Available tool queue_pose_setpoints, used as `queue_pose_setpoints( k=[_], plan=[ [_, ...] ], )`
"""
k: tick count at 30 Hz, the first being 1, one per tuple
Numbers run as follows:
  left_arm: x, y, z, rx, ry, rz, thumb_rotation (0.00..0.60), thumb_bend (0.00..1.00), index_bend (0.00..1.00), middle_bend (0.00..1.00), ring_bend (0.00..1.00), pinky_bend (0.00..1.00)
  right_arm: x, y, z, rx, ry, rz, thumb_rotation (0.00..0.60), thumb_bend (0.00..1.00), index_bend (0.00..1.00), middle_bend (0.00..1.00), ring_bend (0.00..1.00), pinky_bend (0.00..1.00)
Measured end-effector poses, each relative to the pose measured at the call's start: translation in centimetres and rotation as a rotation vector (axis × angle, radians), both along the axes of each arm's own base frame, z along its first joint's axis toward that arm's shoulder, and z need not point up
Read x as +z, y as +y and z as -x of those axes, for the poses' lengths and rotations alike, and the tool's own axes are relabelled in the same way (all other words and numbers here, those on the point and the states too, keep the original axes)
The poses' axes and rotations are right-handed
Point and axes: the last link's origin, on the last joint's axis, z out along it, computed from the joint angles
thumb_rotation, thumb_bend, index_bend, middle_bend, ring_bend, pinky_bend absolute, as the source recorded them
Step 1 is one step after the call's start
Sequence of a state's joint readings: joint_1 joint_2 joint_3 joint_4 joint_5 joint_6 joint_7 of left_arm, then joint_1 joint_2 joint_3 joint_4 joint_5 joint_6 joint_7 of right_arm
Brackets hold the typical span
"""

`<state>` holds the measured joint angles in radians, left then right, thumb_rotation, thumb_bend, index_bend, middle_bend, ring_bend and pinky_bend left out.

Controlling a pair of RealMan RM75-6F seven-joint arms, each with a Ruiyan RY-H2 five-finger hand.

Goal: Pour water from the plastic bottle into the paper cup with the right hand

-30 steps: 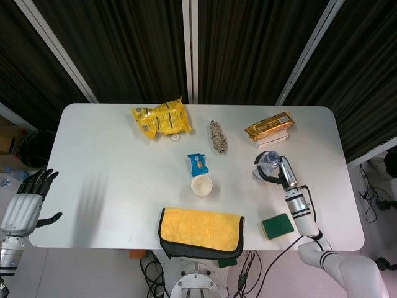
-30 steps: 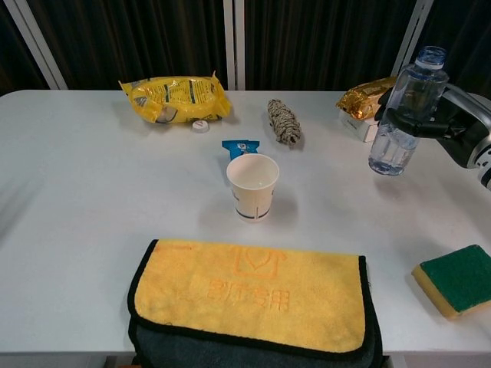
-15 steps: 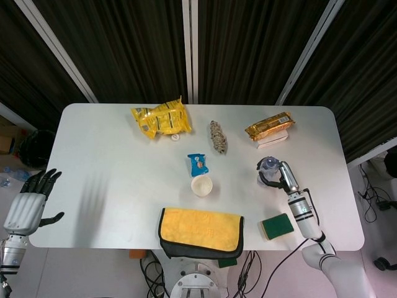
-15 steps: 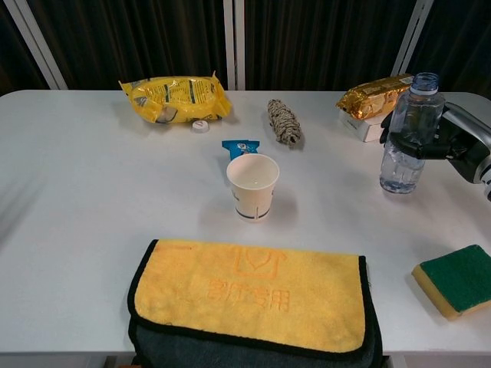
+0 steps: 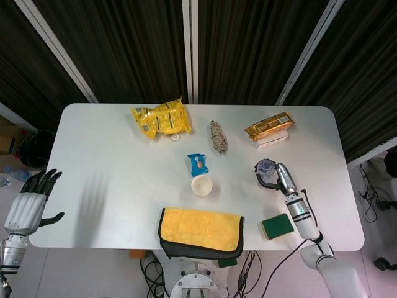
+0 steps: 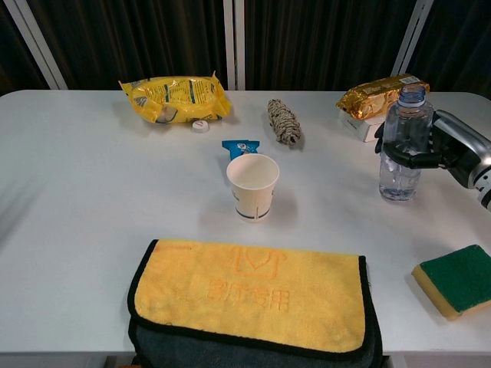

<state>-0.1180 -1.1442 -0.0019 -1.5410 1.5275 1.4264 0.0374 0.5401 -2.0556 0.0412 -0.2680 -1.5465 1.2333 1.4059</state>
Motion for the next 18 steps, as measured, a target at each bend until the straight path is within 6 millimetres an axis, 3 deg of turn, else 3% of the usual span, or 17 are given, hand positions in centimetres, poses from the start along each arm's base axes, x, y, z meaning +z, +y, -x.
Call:
queue_pose_setpoints(
  k=[6, 13, 18],
  plan=[
    [0.3, -0.1, 0.2, 0.009, 0.005, -0.007, 0.6, 0.09, 0.09, 0.06, 0.0, 0.12, -0.4, -1.2, -1.2, -0.005, -0.03, 0.0, 0.6, 0.37, 0.81, 0.62, 0.45, 0.46],
    [0.4, 0.1, 0.3, 0.011, 0.002, -0.009, 0.6, 0.09, 0.09, 0.06, 0.0, 0.12, -1.2, -0.6, -0.5, -0.029, -0.01, -0.034, 0.6, 0.36, 0.8, 0.62, 0.44, 0.45],
    [0.2, 0.1, 0.2, 0.005, 0.001, -0.004, 0.6, 0.09, 0.09, 0.06, 0.0, 0.12, -1.3, -0.3, -0.4, -0.024, -0.002, -0.038, 0.6, 0.27, 0.77, 0.61, 0.43, 0.43]
  ],
)
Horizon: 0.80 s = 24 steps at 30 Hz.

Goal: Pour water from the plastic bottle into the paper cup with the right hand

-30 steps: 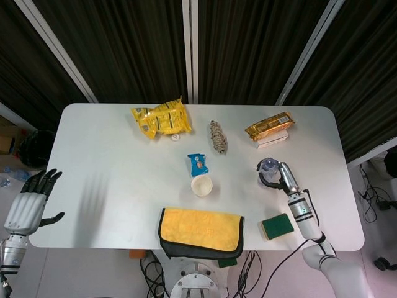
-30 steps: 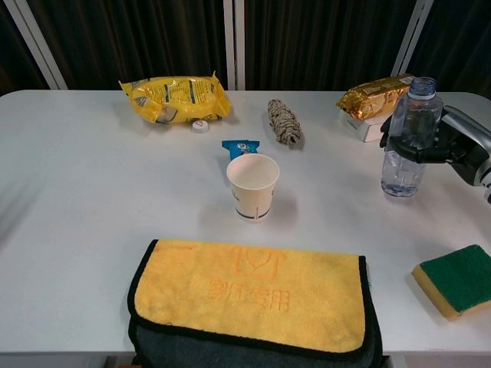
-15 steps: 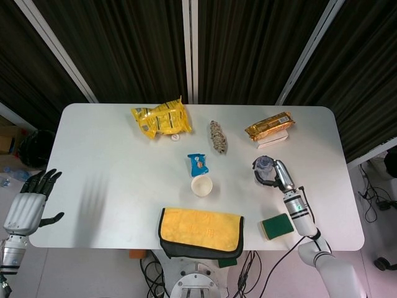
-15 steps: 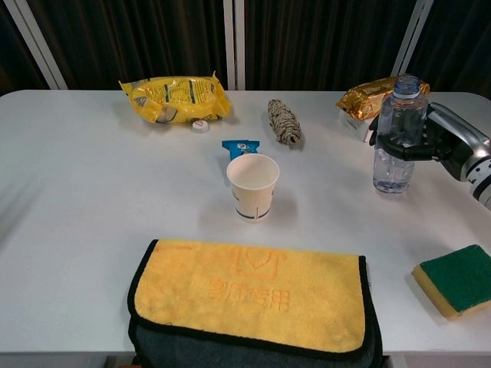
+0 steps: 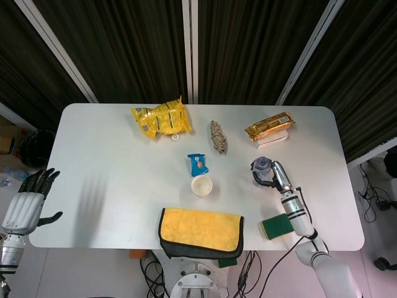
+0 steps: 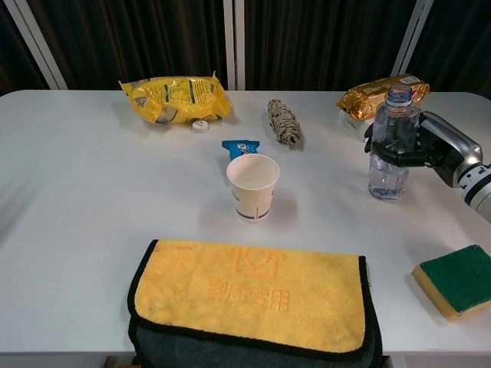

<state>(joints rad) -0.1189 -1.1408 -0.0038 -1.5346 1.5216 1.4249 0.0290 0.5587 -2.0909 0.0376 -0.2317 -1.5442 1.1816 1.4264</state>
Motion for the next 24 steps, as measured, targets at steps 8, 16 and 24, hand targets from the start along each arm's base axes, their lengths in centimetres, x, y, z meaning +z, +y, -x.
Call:
queue_pose_setpoints(
  k=[8, 16, 24],
  plan=[
    [0.1, -0.2, -0.1, -0.004, 0.003, -0.006, 0.6, 0.09, 0.09, 0.06, 0.0, 0.12, 0.3, 0.5, 0.4, 0.004, 0.011, 0.012, 0.6, 0.07, 0.63, 0.55, 0.36, 0.41],
    [0.0, -0.1, -0.3, -0.011, 0.003, 0.0, 0.6, 0.09, 0.09, 0.06, 0.0, 0.12, 0.7, 0.8, 0.9, 0.002, 0.015, 0.019, 0.6, 0.0, 0.33, 0.41, 0.2, 0.29],
    [0.0, 0.0, -0.5, -0.013, 0.006, 0.0, 0.6, 0.09, 0.09, 0.06, 0.0, 0.12, 1.0, 0.8, 1.0, 0.007, 0.015, 0.027, 0.6, 0.0, 0.16, 0.32, 0.12, 0.21]
  ],
)
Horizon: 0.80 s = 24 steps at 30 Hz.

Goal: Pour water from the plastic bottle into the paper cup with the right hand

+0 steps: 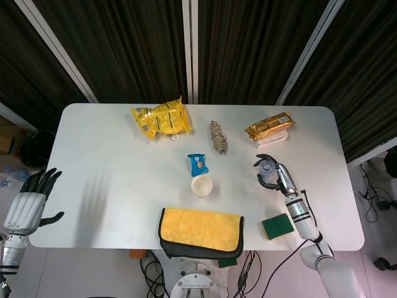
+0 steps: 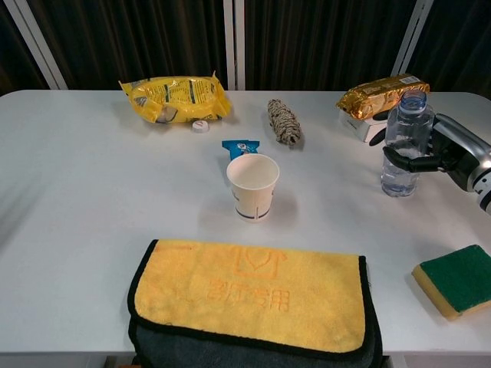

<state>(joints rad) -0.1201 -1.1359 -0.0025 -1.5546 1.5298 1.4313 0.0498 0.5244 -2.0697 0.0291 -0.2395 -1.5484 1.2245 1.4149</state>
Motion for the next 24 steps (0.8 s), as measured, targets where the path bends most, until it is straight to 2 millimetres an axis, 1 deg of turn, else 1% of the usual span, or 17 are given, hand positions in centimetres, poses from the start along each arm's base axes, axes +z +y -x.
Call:
queue_pose_setpoints(
  k=[3, 9, 11, 12, 14, 16, 18, 22, 24],
  plan=[
    [0.0, 0.0, 0.0, 0.0, 0.001, 0.002, 0.6, 0.09, 0.09, 0.06, 0.0, 0.12, 0.2, 0.1, 0.2, -0.005, -0.002, 0.007, 0.6, 0.0, 0.14, 0.3, 0.11, 0.2],
    [-0.1, 0.1, -0.2, -0.005, 0.0, 0.003, 0.6, 0.09, 0.09, 0.06, 0.0, 0.12, 0.3, 0.1, 0.3, -0.009, -0.005, 0.009, 0.6, 0.0, 0.14, 0.3, 0.12, 0.2],
    [-0.1, 0.0, -0.2, -0.004, 0.002, 0.003, 0.6, 0.09, 0.09, 0.06, 0.0, 0.12, 0.3, 0.1, 0.2, -0.006, -0.004, 0.007, 0.6, 0.0, 0.13, 0.29, 0.11, 0.19],
    [0.0, 0.0, -0.2, -0.004, 0.003, 0.003, 0.6, 0.09, 0.09, 0.06, 0.0, 0.12, 0.3, 0.1, 0.3, -0.003, -0.003, 0.006, 0.6, 0.0, 0.12, 0.27, 0.09, 0.18],
    [0.0, 0.0, -0.2, -0.003, 0.004, 0.001, 0.6, 0.09, 0.09, 0.06, 0.0, 0.12, 0.3, 0.2, 0.3, 0.0, 0.003, 0.001, 0.6, 0.0, 0.04, 0.2, 0.02, 0.11],
    [0.1, 0.0, -0.2, -0.002, 0.005, 0.001, 0.6, 0.09, 0.09, 0.06, 0.0, 0.12, 0.5, 0.2, 0.6, -0.001, 0.009, 0.0, 0.6, 0.0, 0.0, 0.14, 0.0, 0.08],
    [0.0, 0.1, -0.2, -0.001, 0.005, 0.004, 0.6, 0.09, 0.09, 0.06, 0.0, 0.12, 0.7, 0.4, 0.9, -0.004, 0.015, 0.001, 0.6, 0.0, 0.0, 0.12, 0.0, 0.06],
    [-0.2, 0.1, -0.3, -0.003, 0.005, 0.011, 0.6, 0.09, 0.09, 0.06, 0.0, 0.12, 1.1, 0.7, 1.5, -0.008, 0.037, -0.006, 0.6, 0.0, 0.0, 0.03, 0.0, 0.0],
    [-0.3, 0.1, -0.3, -0.005, 0.006, 0.012, 0.6, 0.09, 0.09, 0.06, 0.0, 0.12, 1.3, 0.9, 1.8, -0.007, 0.058, -0.008, 0.6, 0.0, 0.0, 0.0, 0.0, 0.0]
  ],
)
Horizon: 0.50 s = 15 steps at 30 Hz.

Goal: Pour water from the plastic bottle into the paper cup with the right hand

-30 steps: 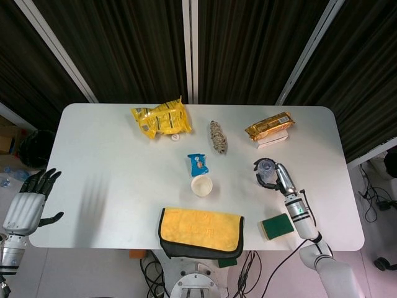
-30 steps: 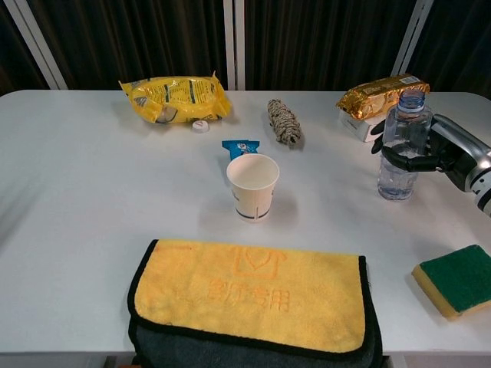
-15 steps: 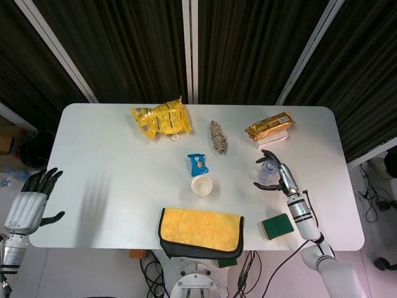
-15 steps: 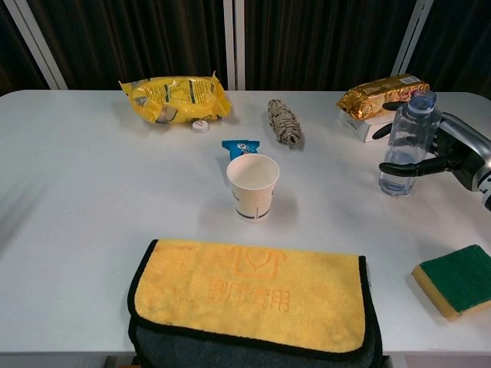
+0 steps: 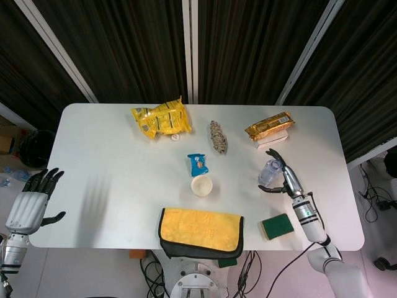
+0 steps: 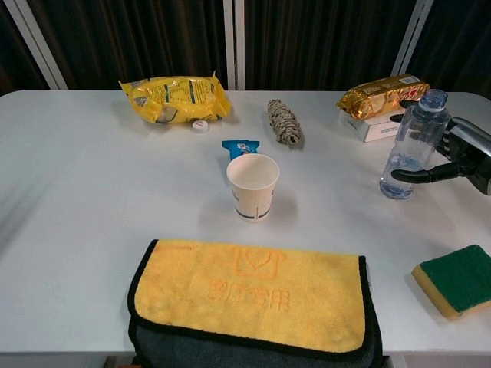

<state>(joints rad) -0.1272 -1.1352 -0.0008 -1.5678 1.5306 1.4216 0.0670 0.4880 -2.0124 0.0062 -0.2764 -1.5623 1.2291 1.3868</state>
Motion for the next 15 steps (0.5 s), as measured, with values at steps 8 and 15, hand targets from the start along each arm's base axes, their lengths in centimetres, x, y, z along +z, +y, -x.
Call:
queue_pose_setpoints(
  k=[8, 15],
  plan=[
    [-0.2, 0.0, -0.2, -0.006, 0.001, 0.002, 0.6, 0.09, 0.09, 0.06, 0.0, 0.12, 2.0, 1.0, 1.5, 0.012, 0.082, 0.013, 0.6, 0.0, 0.0, 0.0, 0.0, 0.0],
    [-0.3, -0.2, -0.5, -0.017, 0.0, 0.001, 0.6, 0.09, 0.09, 0.06, 0.0, 0.12, 4.6, 2.7, 2.9, 0.028, 0.206, 0.05, 0.6, 0.0, 0.0, 0.0, 0.0, 0.0]
  ],
)
